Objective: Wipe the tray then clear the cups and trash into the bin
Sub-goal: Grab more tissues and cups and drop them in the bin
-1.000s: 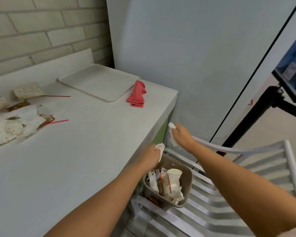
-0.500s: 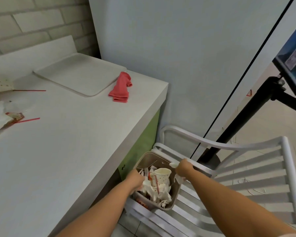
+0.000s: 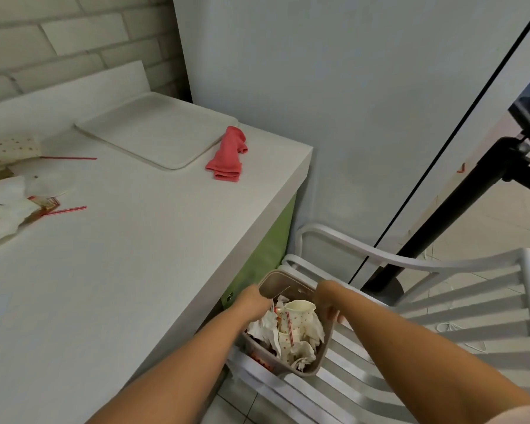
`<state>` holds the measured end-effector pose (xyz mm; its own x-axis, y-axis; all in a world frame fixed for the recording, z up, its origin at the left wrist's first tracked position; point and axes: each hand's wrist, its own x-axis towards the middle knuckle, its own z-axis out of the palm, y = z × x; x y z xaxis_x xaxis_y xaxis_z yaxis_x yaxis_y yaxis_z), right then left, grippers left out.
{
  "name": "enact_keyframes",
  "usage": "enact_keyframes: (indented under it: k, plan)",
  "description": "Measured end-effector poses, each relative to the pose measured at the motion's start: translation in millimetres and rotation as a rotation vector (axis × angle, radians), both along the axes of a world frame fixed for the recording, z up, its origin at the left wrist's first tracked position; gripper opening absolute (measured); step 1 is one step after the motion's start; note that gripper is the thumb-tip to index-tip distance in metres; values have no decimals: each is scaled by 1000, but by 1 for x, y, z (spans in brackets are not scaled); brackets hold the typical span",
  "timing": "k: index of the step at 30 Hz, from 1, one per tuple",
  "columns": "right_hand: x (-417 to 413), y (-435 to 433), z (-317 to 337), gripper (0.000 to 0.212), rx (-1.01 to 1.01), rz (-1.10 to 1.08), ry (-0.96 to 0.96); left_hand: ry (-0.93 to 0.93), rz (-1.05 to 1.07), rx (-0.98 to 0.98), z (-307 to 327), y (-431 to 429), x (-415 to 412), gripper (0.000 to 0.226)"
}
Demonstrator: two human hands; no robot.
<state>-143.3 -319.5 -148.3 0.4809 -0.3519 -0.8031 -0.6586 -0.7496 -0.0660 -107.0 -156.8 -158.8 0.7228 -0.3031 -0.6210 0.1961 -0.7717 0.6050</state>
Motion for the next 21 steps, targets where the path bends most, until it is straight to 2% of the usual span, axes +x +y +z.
enact_keyframes:
  k: [4,11,15,21]
  plan:
    - [24,12,22,29,40,13,17,-171,-52,-24,22,0,4,40]
    - [66,65,109,33,30,466,118,-702,71,-287,85,25,4,22]
    - [81,107,152,39,-4,614,-39,-867,134,-315,103,66,15,19]
    - [95,190,162,21,170,624,-402,-888,299,-138,108,155,39,20]
